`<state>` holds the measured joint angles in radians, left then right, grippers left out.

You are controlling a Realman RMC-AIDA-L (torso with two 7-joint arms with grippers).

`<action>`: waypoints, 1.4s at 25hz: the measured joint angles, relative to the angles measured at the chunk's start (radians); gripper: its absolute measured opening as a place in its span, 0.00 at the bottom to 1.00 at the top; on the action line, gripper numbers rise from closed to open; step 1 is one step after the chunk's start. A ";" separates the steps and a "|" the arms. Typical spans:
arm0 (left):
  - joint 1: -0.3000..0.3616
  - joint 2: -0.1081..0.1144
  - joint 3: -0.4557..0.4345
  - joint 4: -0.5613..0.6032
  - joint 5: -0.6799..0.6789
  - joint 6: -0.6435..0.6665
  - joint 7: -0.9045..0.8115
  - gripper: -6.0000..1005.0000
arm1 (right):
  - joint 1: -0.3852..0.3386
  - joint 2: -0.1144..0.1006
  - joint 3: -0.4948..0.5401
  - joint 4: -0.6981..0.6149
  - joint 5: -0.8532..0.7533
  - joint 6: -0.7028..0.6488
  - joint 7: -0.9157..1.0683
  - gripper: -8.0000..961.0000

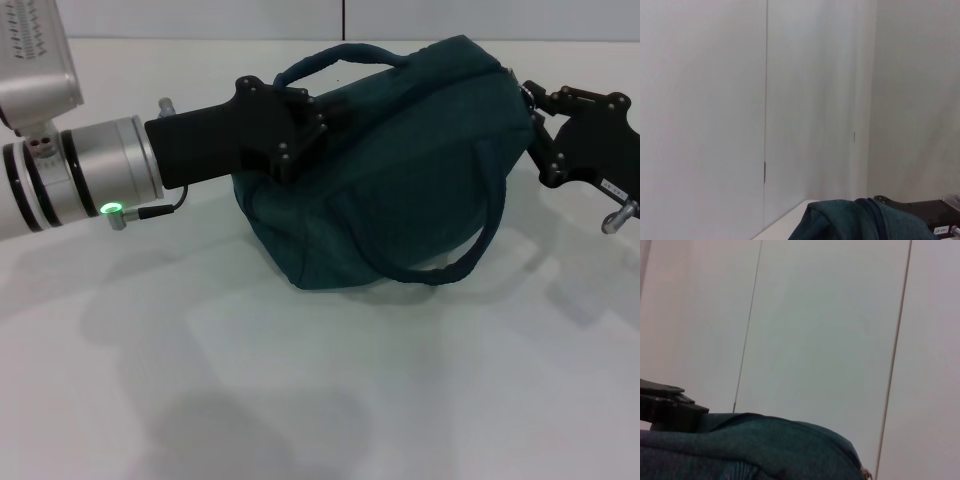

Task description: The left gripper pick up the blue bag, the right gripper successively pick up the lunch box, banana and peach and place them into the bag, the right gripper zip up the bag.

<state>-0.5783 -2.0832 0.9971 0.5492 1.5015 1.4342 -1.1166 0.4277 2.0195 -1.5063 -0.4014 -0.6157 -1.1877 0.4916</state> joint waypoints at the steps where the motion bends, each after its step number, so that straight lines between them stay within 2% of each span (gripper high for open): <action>1: 0.000 0.000 0.000 0.000 0.000 0.000 0.000 0.07 | 0.000 0.001 0.001 0.001 0.002 0.002 -0.001 0.26; 5: 0.000 0.000 0.000 0.000 0.000 0.000 0.001 0.08 | 0.000 0.001 0.007 0.007 0.005 0.008 0.002 0.07; 10: -0.002 0.000 0.000 0.000 0.000 0.000 0.001 0.10 | 0.003 0.001 0.008 0.009 0.027 0.051 0.022 0.01; 19: -0.008 0.000 -0.001 -0.005 -0.025 -0.002 0.001 0.13 | 0.003 -0.004 0.009 0.012 0.033 0.143 0.099 0.01; 26: -0.003 -0.004 0.005 -0.009 -0.064 -0.010 -0.001 0.15 | 0.000 -0.007 0.009 0.002 0.032 0.128 0.154 0.01; 30: 0.000 -0.005 0.006 -0.024 -0.083 -0.010 0.000 0.16 | 0.003 -0.026 0.010 -0.001 0.027 0.123 0.241 0.02; 35: 0.011 -0.006 0.001 -0.061 -0.155 -0.009 0.001 0.20 | -0.008 -0.046 0.010 -0.002 0.028 0.090 0.301 0.22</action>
<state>-0.5677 -2.0890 0.9979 0.4885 1.3470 1.4252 -1.1155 0.4192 1.9730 -1.4966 -0.4034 -0.5882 -1.0974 0.7925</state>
